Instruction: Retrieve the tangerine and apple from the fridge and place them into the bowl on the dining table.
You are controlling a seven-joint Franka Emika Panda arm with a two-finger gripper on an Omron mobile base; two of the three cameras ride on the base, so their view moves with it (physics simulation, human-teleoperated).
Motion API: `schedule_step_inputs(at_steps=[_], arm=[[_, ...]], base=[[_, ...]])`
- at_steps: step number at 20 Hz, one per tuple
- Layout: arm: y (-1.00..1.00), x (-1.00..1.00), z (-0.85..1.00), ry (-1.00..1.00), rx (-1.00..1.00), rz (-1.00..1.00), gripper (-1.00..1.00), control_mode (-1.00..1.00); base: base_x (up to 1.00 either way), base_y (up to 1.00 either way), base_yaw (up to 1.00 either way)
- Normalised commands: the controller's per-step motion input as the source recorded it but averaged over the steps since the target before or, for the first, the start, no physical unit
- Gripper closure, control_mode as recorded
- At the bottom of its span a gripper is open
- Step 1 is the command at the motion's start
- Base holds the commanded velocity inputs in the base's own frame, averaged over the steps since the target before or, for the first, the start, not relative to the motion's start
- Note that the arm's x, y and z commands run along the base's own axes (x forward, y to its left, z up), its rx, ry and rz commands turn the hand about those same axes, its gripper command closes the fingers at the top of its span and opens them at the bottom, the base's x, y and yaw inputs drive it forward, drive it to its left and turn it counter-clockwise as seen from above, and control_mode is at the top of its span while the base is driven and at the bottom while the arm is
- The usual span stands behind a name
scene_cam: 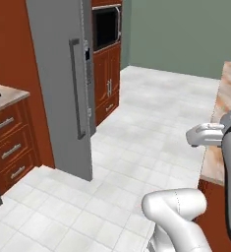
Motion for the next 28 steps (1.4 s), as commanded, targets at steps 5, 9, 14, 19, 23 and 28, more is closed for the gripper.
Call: schedule_step_inputs(at_steps=[5,9,14,19,23,28], arm=[[0.00,0.00,0.00,0.00,0.00,0.00,-1.00,1.00],[0.00,0.00,0.00,0.00,0.00,0.00,-1.00,1.00],[0.00,0.00,0.00,0.00,0.00,0.00,-1.00,1.00],[0.00,0.00,0.00,0.00,0.00,0.00,-1.00,1.00],[0.00,0.00,0.00,0.00,0.00,0.00,-1.00,1.00],[0.00,0.00,0.00,0.00,0.00,0.00,-1.00,1.00]], base=[[0.92,0.42,-0.45],[0.98,0.49,-0.41],[0.91,0.30,-0.38],[0.86,0.00,-0.30],[0.98,0.00,-0.17],[1.00,0.00,0.01]])
